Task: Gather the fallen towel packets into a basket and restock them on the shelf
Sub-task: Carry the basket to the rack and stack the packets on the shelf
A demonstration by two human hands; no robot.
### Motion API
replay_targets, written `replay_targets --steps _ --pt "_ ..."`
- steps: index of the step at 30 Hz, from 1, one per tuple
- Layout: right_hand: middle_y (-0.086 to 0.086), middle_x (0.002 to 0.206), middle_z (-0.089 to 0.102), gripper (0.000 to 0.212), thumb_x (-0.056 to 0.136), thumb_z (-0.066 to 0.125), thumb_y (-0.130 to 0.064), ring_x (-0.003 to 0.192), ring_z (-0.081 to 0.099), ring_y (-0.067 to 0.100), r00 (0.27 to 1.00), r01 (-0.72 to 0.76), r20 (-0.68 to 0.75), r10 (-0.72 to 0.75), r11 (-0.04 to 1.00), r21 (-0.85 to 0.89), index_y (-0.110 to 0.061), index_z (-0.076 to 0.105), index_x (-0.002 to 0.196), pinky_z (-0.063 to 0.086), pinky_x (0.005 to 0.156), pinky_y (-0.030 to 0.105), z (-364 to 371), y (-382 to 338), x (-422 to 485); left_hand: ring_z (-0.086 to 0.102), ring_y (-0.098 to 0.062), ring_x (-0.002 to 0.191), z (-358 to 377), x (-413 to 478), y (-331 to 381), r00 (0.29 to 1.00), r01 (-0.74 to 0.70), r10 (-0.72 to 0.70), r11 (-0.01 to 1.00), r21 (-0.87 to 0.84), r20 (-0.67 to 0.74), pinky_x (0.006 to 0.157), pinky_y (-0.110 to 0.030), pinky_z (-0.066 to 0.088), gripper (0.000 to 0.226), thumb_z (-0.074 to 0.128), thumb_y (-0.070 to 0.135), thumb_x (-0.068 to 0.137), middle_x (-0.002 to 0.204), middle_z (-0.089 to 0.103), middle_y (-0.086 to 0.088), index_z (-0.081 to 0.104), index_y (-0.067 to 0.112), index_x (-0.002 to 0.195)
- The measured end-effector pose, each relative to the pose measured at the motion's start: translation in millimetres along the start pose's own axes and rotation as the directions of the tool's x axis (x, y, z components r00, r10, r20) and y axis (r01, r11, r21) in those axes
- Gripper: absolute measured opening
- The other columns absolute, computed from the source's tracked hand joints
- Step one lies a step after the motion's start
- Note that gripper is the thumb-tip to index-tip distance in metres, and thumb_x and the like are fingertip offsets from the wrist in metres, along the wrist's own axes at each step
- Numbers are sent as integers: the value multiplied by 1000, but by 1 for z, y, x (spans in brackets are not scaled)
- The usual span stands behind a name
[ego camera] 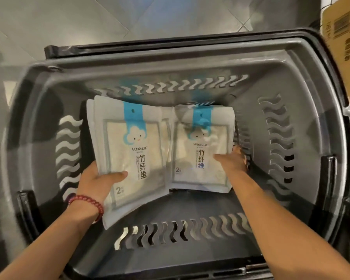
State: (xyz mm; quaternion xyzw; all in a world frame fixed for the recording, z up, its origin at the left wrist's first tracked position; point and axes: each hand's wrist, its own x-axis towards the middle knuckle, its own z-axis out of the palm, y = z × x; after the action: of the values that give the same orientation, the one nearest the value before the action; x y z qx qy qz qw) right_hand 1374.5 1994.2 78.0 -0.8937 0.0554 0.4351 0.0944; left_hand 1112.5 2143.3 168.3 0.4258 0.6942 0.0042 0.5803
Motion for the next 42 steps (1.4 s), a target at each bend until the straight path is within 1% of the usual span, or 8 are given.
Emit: replay_targets --steps 5,10,17,21,29,31,37,42 --pt "16 119 61 33 86 62 -15 107 58 33 973 179 -119 -197 973 -148 -4 54 116 49 84 37 -6 15 -43 55 -20 93 0 -15 6 999 43 -43 998 54 -7 84 -39 44 46 71 -2 74 97 60 3 56 19 112" --pt "2 91 57 16 85 62 -8 88 55 21 969 241 -65 -238 969 46 -10 54 98 41 62 23 -15 14 -78 57 -24 93 -8 -34 21 999 54 -54 997 53 -4 85 -39 45 42 73 -2 73 95 62 1 57 19 106" --pt "-3 89 56 20 88 51 2 80 51 16 948 313 -132 -289 921 233 -18 49 93 38 50 8 -46 -2 -159 61 -22 82 -32 -92 53 1000 20 -20 1000 -1 11 78 -33 47 39 74 -6 71 90 65 -2 61 15 101" --pt "6 111 65 29 91 54 -1 102 60 22 934 357 -109 -341 902 242 -5 59 118 47 79 24 -86 -3 -219 61 -15 79 -56 -139 86 999 -37 38 999 -36 37 65 -28 46 39 75 -3 72 85 65 6 59 22 97" --pt "-1 71 57 21 88 55 -1 66 53 13 886 457 -258 -385 818 348 -16 58 74 38 52 14 -191 15 -372 62 -20 78 -109 -270 172 971 -175 189 979 -100 149 65 -31 48 40 73 -7 71 83 65 3 57 15 101" --pt "-10 61 49 37 88 55 0 58 46 2 865 492 -333 -376 769 408 -26 48 63 35 48 10 -220 29 -417 67 -21 77 -124 -307 187 951 -212 226 973 -88 211 65 -32 52 39 73 -8 71 85 70 1 60 16 99" --pt "-14 90 63 24 91 57 -7 87 59 4 805 573 -526 -275 586 572 -30 61 88 44 64 21 -289 93 -542 72 -18 70 -143 -411 236 838 -369 364 927 -69 406 53 -26 55 33 72 -9 70 79 74 -2 66 12 94" --pt "-16 88 68 27 91 56 -8 82 64 1 764 602 -641 -66 431 672 -34 64 87 46 59 17 -333 164 -605 70 -12 61 -105 -489 277 667 -541 475 838 -65 575 51 -20 53 26 68 -14 71 69 73 0 67 10 83"
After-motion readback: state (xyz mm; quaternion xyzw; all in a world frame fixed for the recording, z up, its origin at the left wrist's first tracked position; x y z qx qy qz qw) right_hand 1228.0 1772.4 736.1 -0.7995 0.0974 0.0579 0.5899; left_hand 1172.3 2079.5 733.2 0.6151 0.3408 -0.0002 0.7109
